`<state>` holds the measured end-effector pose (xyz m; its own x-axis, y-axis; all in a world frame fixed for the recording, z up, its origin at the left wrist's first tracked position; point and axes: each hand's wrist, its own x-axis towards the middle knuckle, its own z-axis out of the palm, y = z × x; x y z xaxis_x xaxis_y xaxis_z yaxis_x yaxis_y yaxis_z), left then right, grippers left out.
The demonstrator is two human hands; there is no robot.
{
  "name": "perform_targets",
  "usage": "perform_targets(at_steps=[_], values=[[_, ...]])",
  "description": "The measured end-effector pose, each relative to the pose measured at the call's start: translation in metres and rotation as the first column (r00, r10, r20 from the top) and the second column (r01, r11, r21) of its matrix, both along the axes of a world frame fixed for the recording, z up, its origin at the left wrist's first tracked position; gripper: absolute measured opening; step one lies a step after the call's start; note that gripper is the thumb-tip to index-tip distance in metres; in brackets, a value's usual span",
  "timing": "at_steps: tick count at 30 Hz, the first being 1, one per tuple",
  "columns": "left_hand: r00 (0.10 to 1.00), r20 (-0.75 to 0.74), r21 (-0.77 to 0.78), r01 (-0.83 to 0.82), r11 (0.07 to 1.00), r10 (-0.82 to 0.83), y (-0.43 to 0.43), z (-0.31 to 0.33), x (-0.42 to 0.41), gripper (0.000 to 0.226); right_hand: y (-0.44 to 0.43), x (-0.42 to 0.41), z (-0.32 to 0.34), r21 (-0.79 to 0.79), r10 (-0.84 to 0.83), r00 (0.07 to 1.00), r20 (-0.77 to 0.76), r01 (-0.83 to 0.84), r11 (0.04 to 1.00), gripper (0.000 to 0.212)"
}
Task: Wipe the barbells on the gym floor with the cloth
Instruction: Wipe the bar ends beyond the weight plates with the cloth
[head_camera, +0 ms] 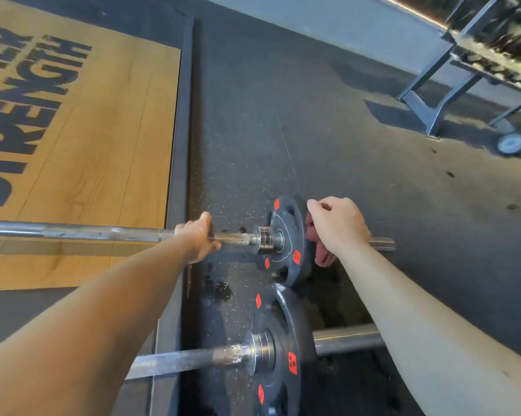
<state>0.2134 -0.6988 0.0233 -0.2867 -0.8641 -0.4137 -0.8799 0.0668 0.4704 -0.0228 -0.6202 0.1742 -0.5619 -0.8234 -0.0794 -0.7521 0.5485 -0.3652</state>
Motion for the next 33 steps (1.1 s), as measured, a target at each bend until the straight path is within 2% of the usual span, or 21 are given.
perform_targets(at_steps=[2,3,6,7,9,11,14,17,19,21,24,26,29,33], values=[[0.999,0.006,-0.027,-0.033,0.999,0.033,0.002,-0.006,-0.002,0.044,0.008,-0.01,-0.004,0.057,-0.121,0.992,0.025,0.119,0.991,0.065],[0.999,0.013,-0.048,-0.04,0.998,0.041,0.003,-0.008,-0.002,0.045,0.013,-0.014,-0.01,0.087,-0.153,0.988,0.03,0.149,0.985,0.067],[0.999,0.022,-0.046,-0.038,0.998,0.039,0.009,-0.005,-0.003,0.042,0.026,-0.012,-0.028,0.125,-0.177,0.978,0.106,0.164,0.979,0.052],[0.999,0.008,-0.035,-0.04,0.999,0.041,0.01,-0.004,-0.003,0.039,0.029,-0.01,-0.032,0.135,-0.176,0.979,0.102,0.161,0.978,0.055],[0.999,-0.026,-0.018,-0.043,0.999,0.042,0.011,-0.001,-0.002,0.036,0.029,-0.004,-0.034,0.158,-0.128,0.989,0.079,0.115,0.981,0.084],[0.998,-0.053,-0.003,-0.041,0.999,0.041,0.011,-0.001,0.003,0.035,0.028,0.004,-0.033,0.205,-0.067,0.997,0.049,0.055,0.977,0.098],[0.997,-0.075,-0.023,-0.005,1.0,0.004,0.013,-0.003,0.006,0.035,0.03,0.012,-0.036,0.211,-0.012,1.0,0.005,0.01,0.977,0.091],[0.999,-0.055,-0.071,-0.003,0.997,-0.001,0.01,-0.009,0.006,0.038,0.031,0.009,-0.044,0.182,-0.034,0.999,0.02,0.029,0.983,0.085],[1.0,-0.023,-0.107,-0.022,0.994,0.019,0.009,-0.014,0.002,0.042,0.029,0.002,-0.047,0.195,-0.048,0.992,0.119,0.024,0.98,0.077],[0.998,0.057,-0.127,0.004,0.992,0.004,0.009,-0.018,-0.004,0.045,0.028,-0.012,-0.052,0.198,-0.083,0.962,0.26,0.031,0.98,0.054],[0.985,0.168,-0.284,0.083,0.955,-0.036,0.012,-0.032,-0.007,0.036,0.027,-0.023,-0.052,0.224,-0.057,0.911,0.409,-0.04,0.974,0.032],[0.974,0.223,-0.328,0.12,0.937,-0.046,0.011,-0.038,-0.009,0.031,0.026,-0.029,-0.053,0.215,-0.039,0.887,0.461,-0.069,0.974,0.024],[0.963,0.268,-0.295,0.096,0.951,-0.014,0.006,-0.04,-0.018,0.023,0.022,-0.033,-0.065,0.13,-0.051,0.851,0.523,-0.02,0.991,0.019],[0.954,0.285,-0.134,-0.052,0.99,0.089,-0.003,-0.03,-0.024,0.022,0.018,-0.034,-0.069,0.055,-0.031,0.849,0.528,0.002,0.999,0.017]])
